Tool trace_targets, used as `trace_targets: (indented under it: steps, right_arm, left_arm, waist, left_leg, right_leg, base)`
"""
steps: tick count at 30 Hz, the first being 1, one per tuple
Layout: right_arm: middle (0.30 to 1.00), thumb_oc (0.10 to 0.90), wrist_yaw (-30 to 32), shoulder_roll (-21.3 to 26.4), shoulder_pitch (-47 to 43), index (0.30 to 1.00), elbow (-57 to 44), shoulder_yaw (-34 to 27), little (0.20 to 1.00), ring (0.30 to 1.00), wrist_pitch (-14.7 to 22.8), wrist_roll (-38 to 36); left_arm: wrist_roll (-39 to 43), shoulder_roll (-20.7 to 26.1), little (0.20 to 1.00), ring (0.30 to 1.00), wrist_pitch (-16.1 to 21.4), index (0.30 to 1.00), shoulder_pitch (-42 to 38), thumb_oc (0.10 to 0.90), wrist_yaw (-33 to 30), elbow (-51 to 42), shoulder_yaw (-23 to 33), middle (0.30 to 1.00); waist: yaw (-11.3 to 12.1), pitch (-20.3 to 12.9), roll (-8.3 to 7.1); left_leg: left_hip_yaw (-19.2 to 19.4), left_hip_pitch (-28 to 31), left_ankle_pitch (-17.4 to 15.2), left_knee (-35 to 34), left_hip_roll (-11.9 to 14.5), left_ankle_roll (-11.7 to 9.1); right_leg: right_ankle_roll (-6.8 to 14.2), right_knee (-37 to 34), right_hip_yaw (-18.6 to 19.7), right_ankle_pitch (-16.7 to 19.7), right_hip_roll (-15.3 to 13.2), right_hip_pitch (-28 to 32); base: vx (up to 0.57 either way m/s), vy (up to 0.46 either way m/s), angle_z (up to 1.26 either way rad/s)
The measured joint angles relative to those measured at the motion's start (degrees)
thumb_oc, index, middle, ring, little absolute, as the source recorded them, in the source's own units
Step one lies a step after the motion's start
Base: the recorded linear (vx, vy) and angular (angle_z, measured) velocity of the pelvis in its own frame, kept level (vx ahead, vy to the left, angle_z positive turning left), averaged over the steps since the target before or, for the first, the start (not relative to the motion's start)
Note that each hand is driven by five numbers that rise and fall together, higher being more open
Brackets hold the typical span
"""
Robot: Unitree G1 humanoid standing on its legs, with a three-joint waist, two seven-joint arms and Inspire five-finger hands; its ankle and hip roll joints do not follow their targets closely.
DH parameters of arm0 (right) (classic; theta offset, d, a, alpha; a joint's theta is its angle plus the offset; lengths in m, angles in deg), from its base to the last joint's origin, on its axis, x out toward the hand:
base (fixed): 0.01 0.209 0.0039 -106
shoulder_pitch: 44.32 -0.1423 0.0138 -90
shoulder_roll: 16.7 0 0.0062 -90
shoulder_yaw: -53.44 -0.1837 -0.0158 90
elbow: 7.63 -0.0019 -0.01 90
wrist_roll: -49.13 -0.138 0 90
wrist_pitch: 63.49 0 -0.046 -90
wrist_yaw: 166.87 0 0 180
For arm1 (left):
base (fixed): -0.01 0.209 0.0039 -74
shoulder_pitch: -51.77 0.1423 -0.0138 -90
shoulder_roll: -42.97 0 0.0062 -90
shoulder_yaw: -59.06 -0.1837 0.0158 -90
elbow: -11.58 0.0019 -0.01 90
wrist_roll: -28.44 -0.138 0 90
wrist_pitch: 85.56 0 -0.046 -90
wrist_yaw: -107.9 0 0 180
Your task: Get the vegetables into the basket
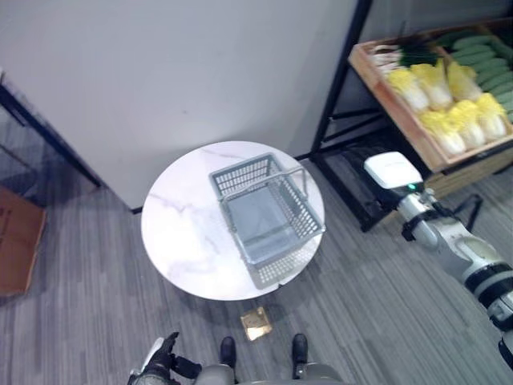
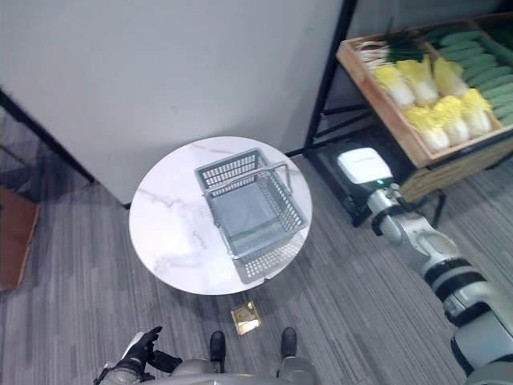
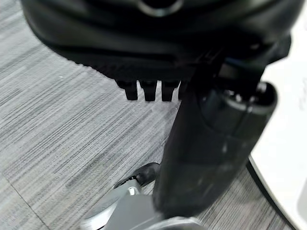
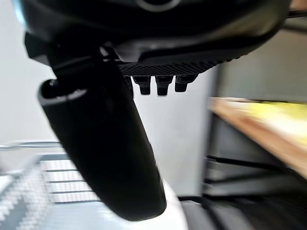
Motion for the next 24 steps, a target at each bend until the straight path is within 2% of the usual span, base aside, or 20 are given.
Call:
trace_targets:
  steps: [3,7,11,13,15,17,22,23,24]
  right_arm:
    - [1.000,0.900,-0.9,-1.6,-5.2,1.000,0.2,3.1,1.000,1.000,0.6,-0.1]
    - [1.000,0.900,-1.3,-5.0,-15.7,1.000,3.9,8.5,1.000,1.000,0.1,-0.2]
    - [1.000,0.900,-1.7,-8.0,-20.2,1.000,9.4,10.3,1.000,1.000,-0.4,-1.3]
    - [1.000,0.900,-2.0,-8.4,-21.1,1.000,10.8,11.3,1.000,1.000,-0.8,-1.3]
    - [1.000,0.900,-2.0,-10.9,-22.2,1.000,15.0,11.4,1.000,1.000,-1.3,-2.1]
    - [1.000,0.900,-2.0,-10.9,-22.3,1.000,16.4,11.5,1.000,1.000,-1.8,-2.3]
    - [1.000,0.900,-1.9,-11.9,-22.7,1.000,20.8,11.7,1.000,1.000,-2.4,-2.5]
    - [0.415,0.482,-1.9,-12.2,-22.8,0.415,21.7,11.7,0.415,0.415,-2.9,-2.6]
    - [0.415,0.482,-1.7,-12.3,-22.9,0.415,22.0,11.7,0.415,0.415,-3.1,-3.0]
  left_arm:
    - [0.1,0.1,1.000,1.000,0.0,1.000,-0.5,0.900,-0.4,0.0,-0.3,1.000]
    - [1.3,0.1,1.000,1.000,0.0,1.000,-2.0,0.900,-1.4,0.2,-0.4,1.000]
    - [2.4,0.0,1.000,1.000,0.1,1.000,-3.0,0.900,-1.8,0.0,-1.5,1.000]
    - [2.4,0.1,1.000,1.000,0.1,1.000,-3.5,0.900,-2.0,0.1,-1.5,1.000]
    - [3.3,0.2,1.000,1.000,0.2,1.000,-3.8,0.900,-2.9,0.1,-2.2,1.000]
    - [3.5,0.2,1.000,1.000,0.2,1.000,-4.5,0.900,-3.1,0.0,-2.3,1.000]
    - [4.5,0.4,1.000,1.000,0.3,1.000,-5.5,0.900,-4.0,0.1,-3.1,1.000]
    - [4.6,0.4,1.000,1.000,0.3,1.000,-5.8,0.900,-4.1,0.1,-3.1,1.000]
    - [4.6,0.4,1.000,1.000,0.4,1.000,-5.9,0.900,-4.1,0.1,-3.1,1.000]
  waist:
    - [1.2,0.8,-0.05]
    - [1.8,4.4,-0.25]
    - [3.3,6.2,-0.43]
    - [3.7,6.5,-0.41]
    - [4.2,7.5,-0.79]
    - [5.0,7.7,-0.81]
    - [5.4,8.7,-0.93]
    - [5.5,8.8,-0.99]
    - [5.5,8.9,-1.02]
  left_leg:
    - [-0.3,-1.8,0.4,0.0,0.0,-0.1]
    - [-0.5,-4.0,1.1,0.0,0.0,-0.3]
    - [-1.1,-5.6,1.5,0.0,0.1,-0.3]
    - [-1.5,-5.9,1.5,0.0,0.1,-0.4]
    - [-2.1,-6.2,1.5,0.0,0.1,-0.4]
    - [-2.3,-7.2,1.6,0.0,0.1,-0.4]
    - [-3.4,-8.1,1.7,0.0,0.1,-0.5]
    - [-3.4,-8.5,1.8,0.0,0.1,-0.5]
    - [-3.5,-8.6,1.8,0.0,0.1,-0.5]
  right_leg:
    - [-0.1,0.0,-0.3,0.3,0.0,-1.5]
    - [-0.4,0.0,-0.6,1.0,0.0,-3.8]
    - [-0.5,0.0,-1.1,1.1,0.1,-5.0]
    - [-0.5,0.0,-1.3,1.1,0.1,-5.2]
    - [-0.5,0.0,-1.7,1.1,0.2,-5.2]
    - [-0.5,0.0,-2.2,1.1,0.1,-6.0]
    - [-0.5,0.0,-3.0,1.1,0.2,-6.4]
    - [-0.5,0.0,-3.1,1.1,0.2,-6.7]
    - [-0.5,0.0,-3.1,1.1,0.2,-6.8]
  base:
    - [-0.07,-0.016,0.05]
    - [-0.04,-0.013,0.00]
    - [-0.02,-0.012,0.10]
    - [-0.02,-0.009,0.08]
    - [-0.01,-0.005,0.10]
    - [-0.02,-0.005,0.09]
    - [-0.01,-0.004,0.10]
    - [0.00,0.001,0.05]
    - [0.00,0.002,0.03]
